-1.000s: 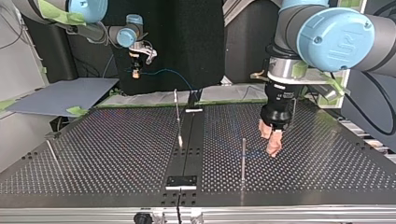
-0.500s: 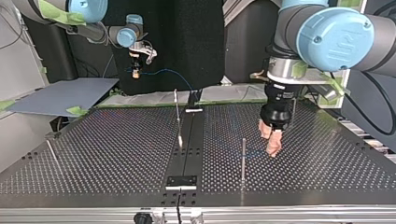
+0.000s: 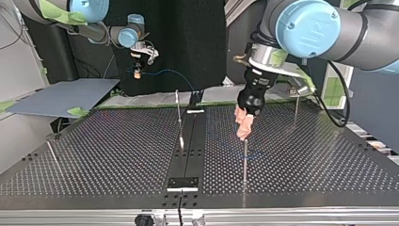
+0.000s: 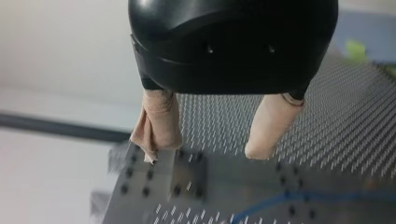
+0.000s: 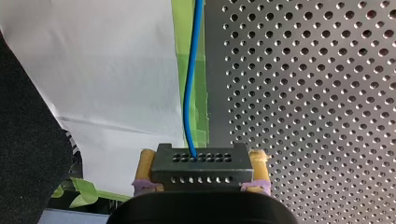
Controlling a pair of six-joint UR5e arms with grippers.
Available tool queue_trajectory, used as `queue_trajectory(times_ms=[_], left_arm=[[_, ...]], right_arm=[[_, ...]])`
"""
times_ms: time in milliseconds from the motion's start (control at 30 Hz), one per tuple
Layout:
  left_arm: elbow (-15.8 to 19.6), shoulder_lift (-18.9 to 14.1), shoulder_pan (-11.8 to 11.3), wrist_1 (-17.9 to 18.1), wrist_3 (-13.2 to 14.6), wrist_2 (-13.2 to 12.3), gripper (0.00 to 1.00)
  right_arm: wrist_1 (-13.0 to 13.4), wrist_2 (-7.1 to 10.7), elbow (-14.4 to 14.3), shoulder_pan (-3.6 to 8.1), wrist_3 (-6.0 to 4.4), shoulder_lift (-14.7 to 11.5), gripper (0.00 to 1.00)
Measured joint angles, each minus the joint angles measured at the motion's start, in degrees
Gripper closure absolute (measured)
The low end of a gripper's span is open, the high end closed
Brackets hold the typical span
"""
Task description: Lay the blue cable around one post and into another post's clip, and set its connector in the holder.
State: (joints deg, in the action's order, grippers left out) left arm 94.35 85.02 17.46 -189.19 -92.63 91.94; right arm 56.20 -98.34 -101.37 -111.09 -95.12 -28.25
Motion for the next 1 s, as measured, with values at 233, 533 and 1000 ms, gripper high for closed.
queue_trajectory(times_ms=[233, 533, 1000], left_arm=[[3.9, 0.0, 3.9, 3.9, -1.9, 0.9, 0.0], [8.6, 0.2, 8.5, 8.6, -2.8, 4.6, 0.0], [15.4, 5.5, 15.3, 15.4, -2.5, 4.9, 0.0]], right_arm=[[-0.1, -0.02, 0.0, -0.33, 0.0, -0.1, 0.95], [-0.2, -0.11, -0.1, -0.75, 0.0, -0.2, 0.95], [0.0, -0.4, -1.3, -1.7, 0.01, -1.7, 0.95]])
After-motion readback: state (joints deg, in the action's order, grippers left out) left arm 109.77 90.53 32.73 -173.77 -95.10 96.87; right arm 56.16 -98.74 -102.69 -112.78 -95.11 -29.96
